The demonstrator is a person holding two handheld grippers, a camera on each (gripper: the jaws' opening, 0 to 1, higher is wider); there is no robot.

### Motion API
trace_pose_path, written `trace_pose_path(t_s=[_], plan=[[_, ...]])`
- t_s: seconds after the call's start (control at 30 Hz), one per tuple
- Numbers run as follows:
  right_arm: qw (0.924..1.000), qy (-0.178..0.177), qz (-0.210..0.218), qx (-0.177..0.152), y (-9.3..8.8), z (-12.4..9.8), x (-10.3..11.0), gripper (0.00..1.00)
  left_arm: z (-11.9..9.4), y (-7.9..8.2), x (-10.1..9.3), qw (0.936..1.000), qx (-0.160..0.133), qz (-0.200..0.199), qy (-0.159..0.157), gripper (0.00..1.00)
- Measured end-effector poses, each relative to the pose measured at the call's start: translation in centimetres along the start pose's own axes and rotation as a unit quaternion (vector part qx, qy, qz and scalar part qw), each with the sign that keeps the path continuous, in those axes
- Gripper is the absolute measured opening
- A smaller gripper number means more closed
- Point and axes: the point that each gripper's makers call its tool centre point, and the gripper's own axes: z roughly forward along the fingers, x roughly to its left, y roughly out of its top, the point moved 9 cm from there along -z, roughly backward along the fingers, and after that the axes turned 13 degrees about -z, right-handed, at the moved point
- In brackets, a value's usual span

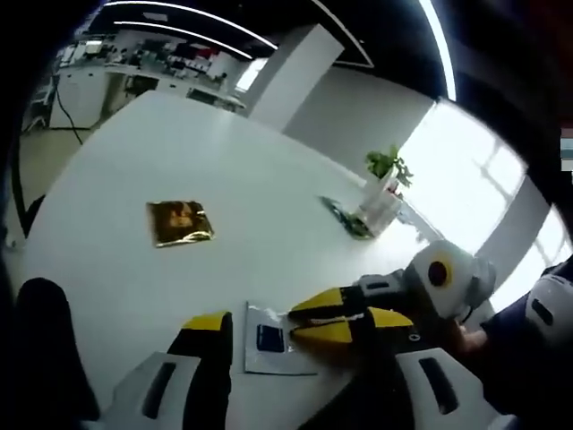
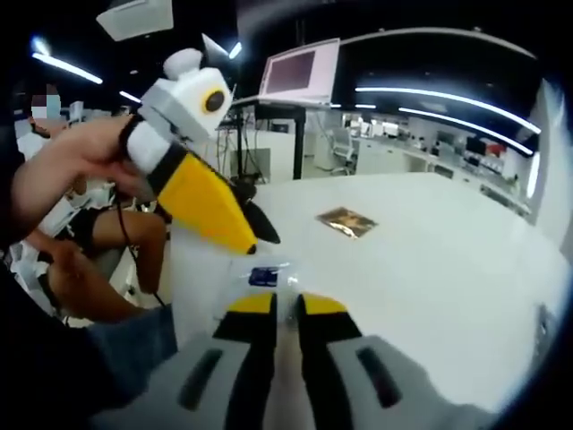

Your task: Arrange the skincare products in the storage area until every visible bottle or jar stands upright without overlapping.

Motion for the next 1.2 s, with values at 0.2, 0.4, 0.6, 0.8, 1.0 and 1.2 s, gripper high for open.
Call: trace_pose_path(t_s=[0.2, 0.4, 0.6, 0.8, 1.0, 1.2], plan=[[0.9999, -0.005, 0.006, -0.009, -0.2, 0.0, 0.0, 0.09, 0.5, 0.2, -0.3, 0.9997, 0.021, 0.0, 0.007, 0.59], [0.9998, -0.002, 0.009, -0.016, -0.3, 0.0, 0.0, 0.08, 0.9, 0.3, -0.5, 0.999, 0.042, -0.002, 0.014, 0.59], [0.9996, -0.002, 0.015, -0.024, -0.5, 0.0, -0.1, 0.07, 1.4, 0.3, -0.9, 0.9984, 0.055, -0.003, 0.012, 0.59], [0.9994, -0.002, 0.019, -0.03, -0.6, 0.1, -0.2, 0.05, 1.3, 0.4, -0.8, 0.9982, 0.058, -0.014, 0.009, 0.58], [0.9992, -0.002, 0.021, -0.033, -0.7, 0.1, -0.4, 0.04, 1.1, 0.4, -0.5, 0.9981, 0.058, -0.023, 0.006, 0.55], [0.9989, -0.002, 0.022, -0.041, -0.8, 0.2, -0.4, 0.03, 0.8, 0.4, -0.2, 0.9977, 0.05, -0.046, -0.008, 0.52]])
